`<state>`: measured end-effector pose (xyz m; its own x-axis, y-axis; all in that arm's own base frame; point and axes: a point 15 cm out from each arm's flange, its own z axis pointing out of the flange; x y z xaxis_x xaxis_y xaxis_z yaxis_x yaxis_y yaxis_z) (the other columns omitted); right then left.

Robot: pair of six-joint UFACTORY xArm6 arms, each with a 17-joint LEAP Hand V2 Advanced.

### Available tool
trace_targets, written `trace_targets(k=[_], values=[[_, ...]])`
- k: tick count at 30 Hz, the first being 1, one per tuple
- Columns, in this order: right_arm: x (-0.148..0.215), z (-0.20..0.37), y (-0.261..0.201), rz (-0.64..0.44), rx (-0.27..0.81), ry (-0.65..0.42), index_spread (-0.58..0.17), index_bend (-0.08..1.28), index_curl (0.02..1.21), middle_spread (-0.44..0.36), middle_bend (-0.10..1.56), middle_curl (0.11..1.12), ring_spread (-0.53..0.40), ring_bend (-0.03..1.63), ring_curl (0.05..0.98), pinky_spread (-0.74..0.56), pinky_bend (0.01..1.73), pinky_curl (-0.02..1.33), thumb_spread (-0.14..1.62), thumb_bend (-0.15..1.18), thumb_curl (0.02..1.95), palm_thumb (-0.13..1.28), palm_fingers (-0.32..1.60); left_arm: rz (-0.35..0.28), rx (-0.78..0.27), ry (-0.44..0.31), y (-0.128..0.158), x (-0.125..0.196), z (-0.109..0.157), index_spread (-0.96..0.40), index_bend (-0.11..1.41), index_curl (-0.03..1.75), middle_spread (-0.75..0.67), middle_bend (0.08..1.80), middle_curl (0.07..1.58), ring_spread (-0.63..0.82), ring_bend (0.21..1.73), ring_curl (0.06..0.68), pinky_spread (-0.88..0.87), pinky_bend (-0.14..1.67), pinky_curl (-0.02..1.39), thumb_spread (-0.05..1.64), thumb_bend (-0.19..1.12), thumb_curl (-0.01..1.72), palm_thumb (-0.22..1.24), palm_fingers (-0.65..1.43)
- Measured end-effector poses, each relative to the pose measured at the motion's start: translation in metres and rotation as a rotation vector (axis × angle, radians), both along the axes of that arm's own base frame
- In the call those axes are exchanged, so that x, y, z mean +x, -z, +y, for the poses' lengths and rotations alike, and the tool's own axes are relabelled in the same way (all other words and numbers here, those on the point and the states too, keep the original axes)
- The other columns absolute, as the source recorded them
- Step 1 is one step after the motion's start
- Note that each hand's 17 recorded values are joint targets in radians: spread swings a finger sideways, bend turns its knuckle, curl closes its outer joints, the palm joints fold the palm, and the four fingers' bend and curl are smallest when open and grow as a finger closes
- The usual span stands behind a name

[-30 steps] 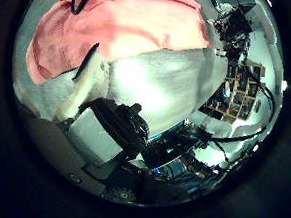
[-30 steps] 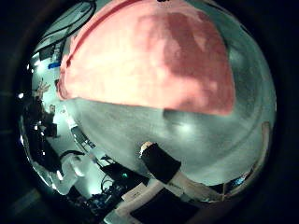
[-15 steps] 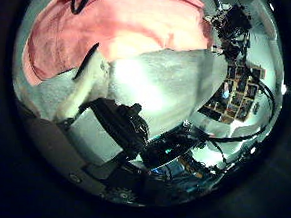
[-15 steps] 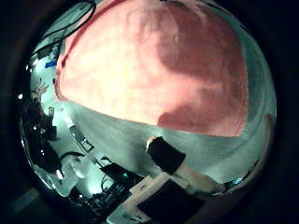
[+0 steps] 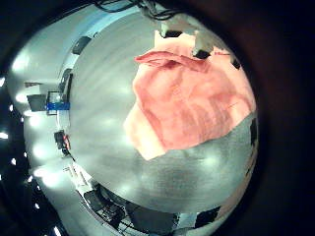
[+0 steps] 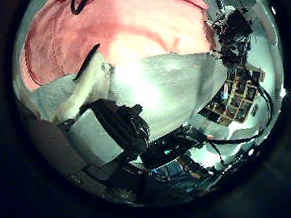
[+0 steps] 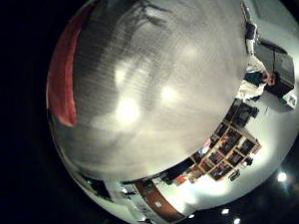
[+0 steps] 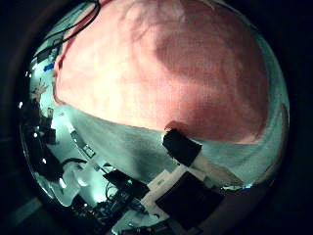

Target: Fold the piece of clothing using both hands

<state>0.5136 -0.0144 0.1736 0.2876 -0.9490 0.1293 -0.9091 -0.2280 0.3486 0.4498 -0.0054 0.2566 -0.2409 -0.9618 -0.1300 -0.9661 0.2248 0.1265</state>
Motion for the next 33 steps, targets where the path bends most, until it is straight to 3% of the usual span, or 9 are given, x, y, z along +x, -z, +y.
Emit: trace_targets(k=[4,9,15,17,23,33], values=[[0.000,-0.001,0.000,-0.001,-0.002,0.000,-0.291,0.14,0.23,-0.124,0.39,0.41,-0.185,0.63,0.330,0.01,0.35,0.30,1.02,-0.02,0.37,0.58,0.49,0.003,-0.001,-0.003,0.004,0.005,0.000,-0.14,0.19,0.46,-0.04,0.18,0.36,0.12,0.59,0.209,0.22,0.21,0.38,1.33,-0.01,0.32,0.61,0.29],[0.000,-0.003,0.000,0.004,0.001,-0.007,-0.303,0.14,0.22,-0.221,0.48,0.45,-0.282,0.80,0.390,-0.22,0.53,0.32,1.01,-0.01,0.39,0.66,0.74,0.004,-0.005,-0.010,0.005,0.008,0.002,-0.14,0.19,0.46,-0.04,0.18,0.36,0.12,0.59,0.209,0.22,0.21,0.38,1.33,-0.01,0.32,0.61,0.29],[0.000,-0.011,-0.003,0.003,-0.011,-0.020,-0.365,0.21,0.27,-0.308,0.60,0.52,-0.319,0.88,0.439,-0.47,0.73,0.37,0.98,-0.01,0.42,0.74,1.09,-0.001,-0.011,-0.010,0.005,0.014,-0.001,-0.14,0.19,0.45,-0.03,0.18,0.36,0.12,0.59,0.209,0.22,0.21,0.38,1.33,-0.01,0.32,0.61,0.29],[0.000,-0.012,-0.004,0.001,-0.012,-0.021,-0.385,0.29,0.31,-0.295,0.63,0.55,-0.317,0.90,0.462,-0.51,0.77,0.40,0.97,-0.01,0.43,0.78,1.17,0.008,-0.013,-0.011,0.009,0.015,-0.002,-0.14,0.19,0.45,-0.03,0.18,0.35,0.12,0.59,0.209,0.22,0.21,0.38,1.33,-0.01,0.32,0.61,0.29],[-0.004,-0.021,-0.007,0.000,-0.014,-0.014,-0.405,0.51,0.44,-0.255,0.79,0.63,-0.298,0.96,0.505,-0.53,0.85,0.45,0.95,-0.01,0.46,0.86,1.26,0.028,-0.048,-0.024,0.031,0.021,-0.010,-0.12,0.18,0.45,-0.01,0.17,0.35,0.14,0.59,0.211,0.23,0.22,0.38,1.33,-0.02,0.31,0.55,0.27],[-0.016,-0.040,-0.019,-0.017,-0.006,0.007,-0.341,0.83,0.63,-0.195,1.00,0.72,-0.259,1.12,0.581,-0.42,1.02,0.57,0.95,-0.01,0.51,0.97,1.22,0.026,-0.080,-0.047,0.053,0.031,-0.007,-0.09,0.18,0.44,0.04,0.17,0.33,0.20,0.60,0.213,0.26,0.25,0.38,1.27,-0.02,0.30,0.43,0.22]])
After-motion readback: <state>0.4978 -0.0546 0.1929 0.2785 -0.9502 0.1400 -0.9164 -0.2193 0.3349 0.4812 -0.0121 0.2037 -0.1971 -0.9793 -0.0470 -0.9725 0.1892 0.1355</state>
